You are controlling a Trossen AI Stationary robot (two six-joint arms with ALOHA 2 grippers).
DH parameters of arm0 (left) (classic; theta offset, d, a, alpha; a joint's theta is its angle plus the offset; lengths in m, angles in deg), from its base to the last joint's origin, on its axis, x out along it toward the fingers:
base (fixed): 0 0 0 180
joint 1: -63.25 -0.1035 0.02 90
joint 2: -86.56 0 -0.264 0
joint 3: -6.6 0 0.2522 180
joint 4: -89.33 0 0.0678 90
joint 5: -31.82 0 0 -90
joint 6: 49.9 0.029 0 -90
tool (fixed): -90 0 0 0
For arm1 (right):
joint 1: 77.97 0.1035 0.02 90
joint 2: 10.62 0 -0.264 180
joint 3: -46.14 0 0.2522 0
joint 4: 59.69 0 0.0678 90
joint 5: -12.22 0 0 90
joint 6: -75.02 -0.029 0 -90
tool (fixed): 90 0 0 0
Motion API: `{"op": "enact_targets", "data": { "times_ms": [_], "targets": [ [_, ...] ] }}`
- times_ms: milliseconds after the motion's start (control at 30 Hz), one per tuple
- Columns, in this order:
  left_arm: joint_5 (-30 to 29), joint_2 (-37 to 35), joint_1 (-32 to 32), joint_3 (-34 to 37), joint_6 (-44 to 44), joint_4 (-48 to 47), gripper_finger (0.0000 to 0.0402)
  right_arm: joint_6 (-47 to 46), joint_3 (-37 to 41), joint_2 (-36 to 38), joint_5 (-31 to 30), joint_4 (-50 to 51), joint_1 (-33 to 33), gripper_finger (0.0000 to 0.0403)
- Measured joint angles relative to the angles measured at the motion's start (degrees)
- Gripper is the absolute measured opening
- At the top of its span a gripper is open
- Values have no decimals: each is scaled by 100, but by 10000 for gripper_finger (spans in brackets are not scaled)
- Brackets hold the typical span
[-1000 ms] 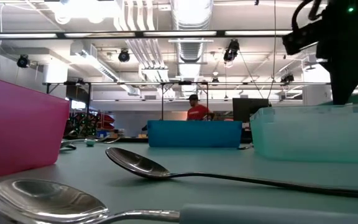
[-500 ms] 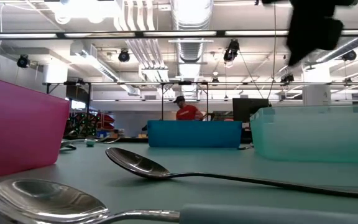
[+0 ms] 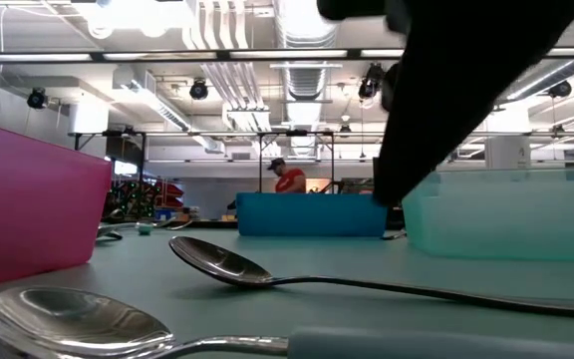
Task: Sort silverware by color (type)
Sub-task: Put the black spoon into the red bin
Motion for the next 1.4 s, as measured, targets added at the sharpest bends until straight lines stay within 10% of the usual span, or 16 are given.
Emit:
{"op": "enact_targets", "data": {
  "times_ms": [833, 1167, 1400],
  "targets": [
    [10, 0, 39, 0, 222, 37, 131, 339, -952, -1153, -56, 448, -129, 173],
    [10, 0, 39, 0, 222, 64, 131, 495, -915, -1173, 207, 516, -257, 21],
    [-227, 0, 39, 0, 220, 102, 131, 488, -915, -985, 392, 553, -324, 10]
  ]
}}
